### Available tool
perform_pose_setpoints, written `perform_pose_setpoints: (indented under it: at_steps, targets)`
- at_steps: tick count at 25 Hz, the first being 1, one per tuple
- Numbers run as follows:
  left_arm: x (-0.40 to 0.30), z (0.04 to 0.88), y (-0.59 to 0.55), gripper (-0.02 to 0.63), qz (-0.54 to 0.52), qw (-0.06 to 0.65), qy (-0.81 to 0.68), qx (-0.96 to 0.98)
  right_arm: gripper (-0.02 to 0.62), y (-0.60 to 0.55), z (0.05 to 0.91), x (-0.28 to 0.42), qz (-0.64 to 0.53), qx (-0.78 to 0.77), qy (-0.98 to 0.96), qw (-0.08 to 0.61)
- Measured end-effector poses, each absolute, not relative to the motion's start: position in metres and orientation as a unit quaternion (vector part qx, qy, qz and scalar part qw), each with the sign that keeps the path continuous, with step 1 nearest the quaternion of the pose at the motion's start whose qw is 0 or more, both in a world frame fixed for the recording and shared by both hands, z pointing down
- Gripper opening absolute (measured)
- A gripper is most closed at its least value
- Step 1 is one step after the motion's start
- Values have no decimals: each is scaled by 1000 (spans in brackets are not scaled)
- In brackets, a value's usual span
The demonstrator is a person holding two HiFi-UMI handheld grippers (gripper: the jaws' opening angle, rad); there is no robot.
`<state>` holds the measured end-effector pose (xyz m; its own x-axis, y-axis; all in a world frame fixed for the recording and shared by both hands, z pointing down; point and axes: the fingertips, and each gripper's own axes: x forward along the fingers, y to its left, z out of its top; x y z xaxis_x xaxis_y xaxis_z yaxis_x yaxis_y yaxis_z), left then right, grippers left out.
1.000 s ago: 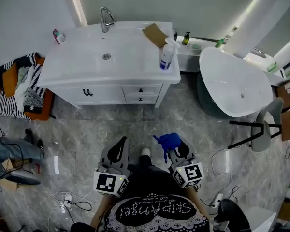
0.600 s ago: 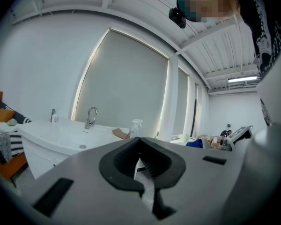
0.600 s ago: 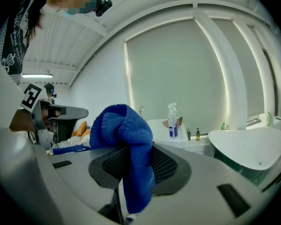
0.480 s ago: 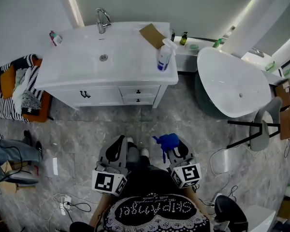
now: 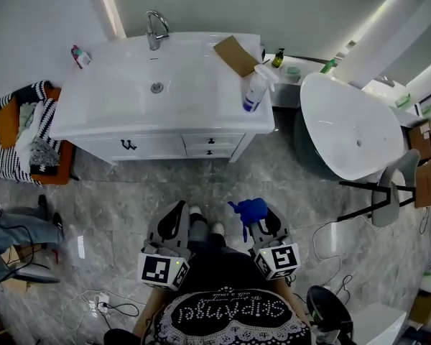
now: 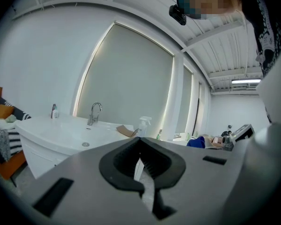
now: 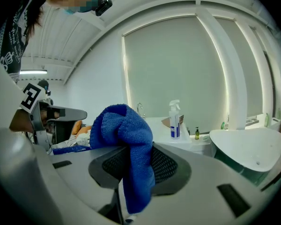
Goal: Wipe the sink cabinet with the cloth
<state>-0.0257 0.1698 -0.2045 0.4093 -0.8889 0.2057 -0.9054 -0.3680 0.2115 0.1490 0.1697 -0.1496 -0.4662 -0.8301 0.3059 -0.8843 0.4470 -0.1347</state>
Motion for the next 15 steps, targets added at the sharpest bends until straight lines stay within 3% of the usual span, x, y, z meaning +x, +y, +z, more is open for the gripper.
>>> perform_pose_setpoints:
  at_steps: [15]
  targets:
    - [-87,-212,83,0,29,145,-519,842,115,90,-153,97,158,547,-817,88]
